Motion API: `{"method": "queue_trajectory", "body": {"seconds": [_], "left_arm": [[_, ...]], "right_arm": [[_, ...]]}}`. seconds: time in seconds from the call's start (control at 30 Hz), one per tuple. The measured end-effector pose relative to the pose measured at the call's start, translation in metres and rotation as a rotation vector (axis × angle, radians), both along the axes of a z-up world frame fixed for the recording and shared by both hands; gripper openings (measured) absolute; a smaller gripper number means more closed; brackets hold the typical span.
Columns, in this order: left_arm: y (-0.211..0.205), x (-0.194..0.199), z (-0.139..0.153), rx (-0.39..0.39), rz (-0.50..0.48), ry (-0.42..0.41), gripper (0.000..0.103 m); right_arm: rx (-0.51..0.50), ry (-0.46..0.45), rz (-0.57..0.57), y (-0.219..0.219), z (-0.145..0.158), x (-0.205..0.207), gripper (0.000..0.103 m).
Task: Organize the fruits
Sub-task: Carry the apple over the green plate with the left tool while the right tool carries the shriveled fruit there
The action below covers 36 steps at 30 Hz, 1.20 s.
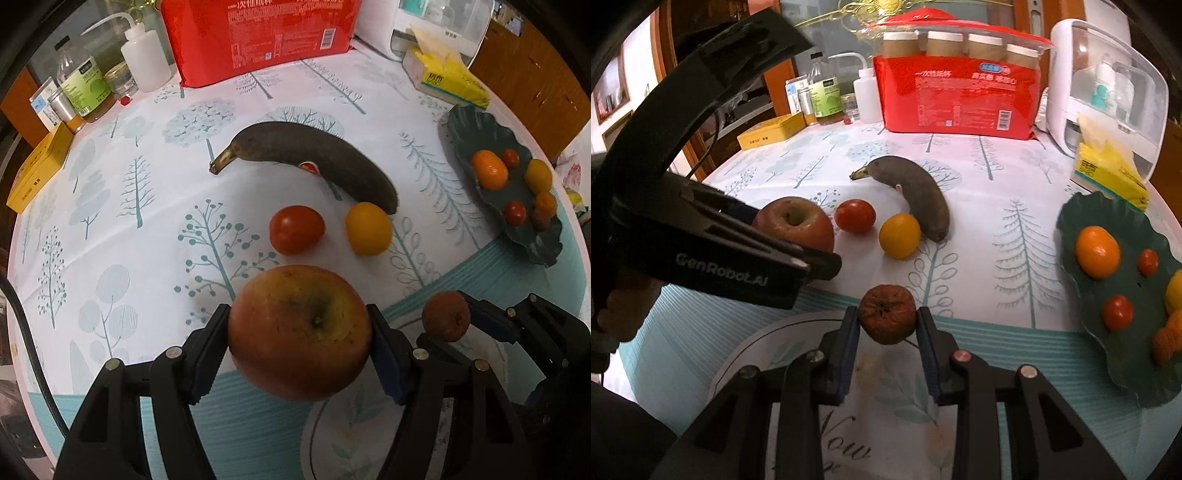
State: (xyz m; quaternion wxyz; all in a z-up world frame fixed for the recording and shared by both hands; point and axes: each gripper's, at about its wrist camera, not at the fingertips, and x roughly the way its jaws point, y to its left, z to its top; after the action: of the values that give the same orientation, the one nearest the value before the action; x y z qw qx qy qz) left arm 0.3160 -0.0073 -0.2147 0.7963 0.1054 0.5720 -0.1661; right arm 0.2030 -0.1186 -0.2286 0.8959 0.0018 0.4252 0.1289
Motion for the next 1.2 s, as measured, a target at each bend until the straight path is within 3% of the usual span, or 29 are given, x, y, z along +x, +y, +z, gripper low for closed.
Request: {"method": "queue_trajectory", "body": {"seconds": [0.5,0.8,1.2], "left_arm": [[-0.023,-0.041,0.052,-0.096,-0.019,-0.113,0.069],[-0.060,-0.051,0.075,-0.151,-0.031,-0.151,0.069],[-0.125,-0.056,0.095,-0.238,-0.004,-0.204,0.069]], "right_arm": [[0.021,-0.053,-0.089,-0.044,0.029,-0.031,0.031],[0.022,-0.066,-0.150,-0.090,0.046,-0.043,0.031],[0.008,-0.038,-0.133,-0.158,0.050,-0.045,0.031]]}}
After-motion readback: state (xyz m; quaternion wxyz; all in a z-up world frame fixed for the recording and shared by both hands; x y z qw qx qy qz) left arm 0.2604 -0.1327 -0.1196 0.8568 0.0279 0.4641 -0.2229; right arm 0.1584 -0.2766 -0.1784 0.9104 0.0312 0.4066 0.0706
